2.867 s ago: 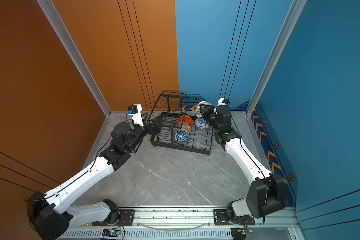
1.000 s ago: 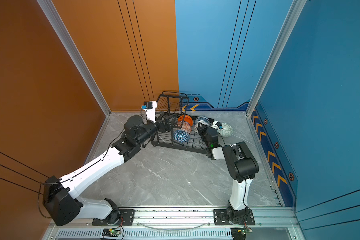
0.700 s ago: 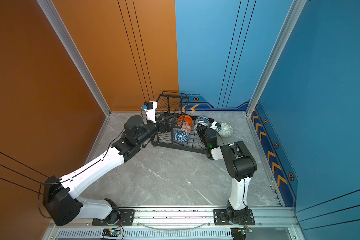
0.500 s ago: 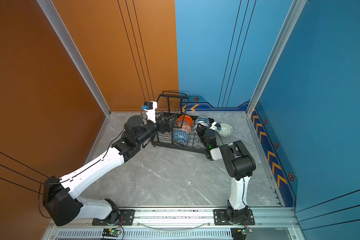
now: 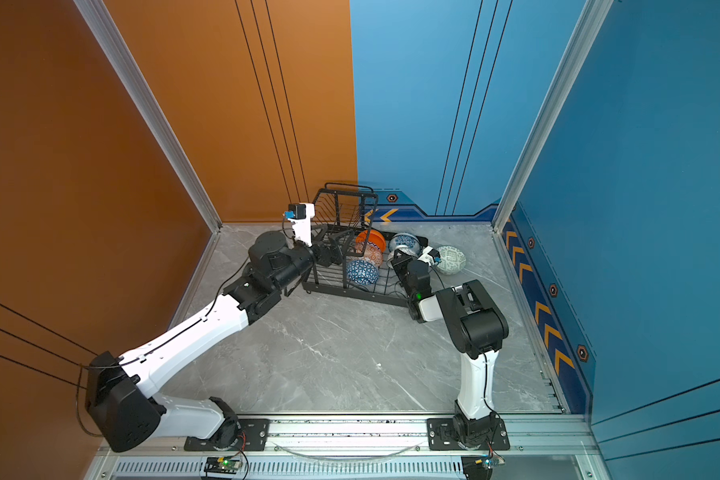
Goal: Load the bowls into the dish rack
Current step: 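Lower the maroon-patterned bowl into a slot beside the blue floral bowl, open right gripper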
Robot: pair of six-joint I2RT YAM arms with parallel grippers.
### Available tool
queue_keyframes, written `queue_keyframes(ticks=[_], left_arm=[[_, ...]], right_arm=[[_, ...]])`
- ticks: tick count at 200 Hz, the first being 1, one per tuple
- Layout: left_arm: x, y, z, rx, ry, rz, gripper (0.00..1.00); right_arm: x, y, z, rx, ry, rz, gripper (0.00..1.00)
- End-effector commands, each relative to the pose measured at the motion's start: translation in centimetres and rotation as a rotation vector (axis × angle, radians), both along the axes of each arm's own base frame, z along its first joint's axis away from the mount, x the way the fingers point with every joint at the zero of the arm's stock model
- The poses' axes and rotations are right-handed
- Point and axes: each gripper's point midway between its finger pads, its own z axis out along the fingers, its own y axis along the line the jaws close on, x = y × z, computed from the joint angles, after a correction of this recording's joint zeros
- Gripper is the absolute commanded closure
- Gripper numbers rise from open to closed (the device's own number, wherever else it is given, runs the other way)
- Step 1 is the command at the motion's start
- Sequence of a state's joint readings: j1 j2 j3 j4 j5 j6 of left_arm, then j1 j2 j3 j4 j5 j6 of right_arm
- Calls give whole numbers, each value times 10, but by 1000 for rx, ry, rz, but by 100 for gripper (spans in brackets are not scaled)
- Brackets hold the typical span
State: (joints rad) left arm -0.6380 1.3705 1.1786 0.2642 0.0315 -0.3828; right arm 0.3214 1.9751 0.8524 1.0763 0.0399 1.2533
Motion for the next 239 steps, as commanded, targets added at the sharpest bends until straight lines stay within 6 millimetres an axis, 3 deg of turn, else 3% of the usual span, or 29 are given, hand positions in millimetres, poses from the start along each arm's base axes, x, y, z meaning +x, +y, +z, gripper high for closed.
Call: queue_keyframes(ticks=[1, 91, 161, 239], left_arm=[[-10, -3, 7, 0, -21, -30, 2], [-14, 0, 10, 0, -31, -26, 2], [-15, 3, 12, 0, -37, -20, 2], [-16, 3, 13, 0, -40, -18, 2]], right_arm=[[-3, -2, 8, -19, -29, -34, 100], [-10, -2, -8, -14, 35, -89, 100], [-5, -1, -6, -27, 89, -102, 82], [2, -3, 7, -38, 102, -96, 71]])
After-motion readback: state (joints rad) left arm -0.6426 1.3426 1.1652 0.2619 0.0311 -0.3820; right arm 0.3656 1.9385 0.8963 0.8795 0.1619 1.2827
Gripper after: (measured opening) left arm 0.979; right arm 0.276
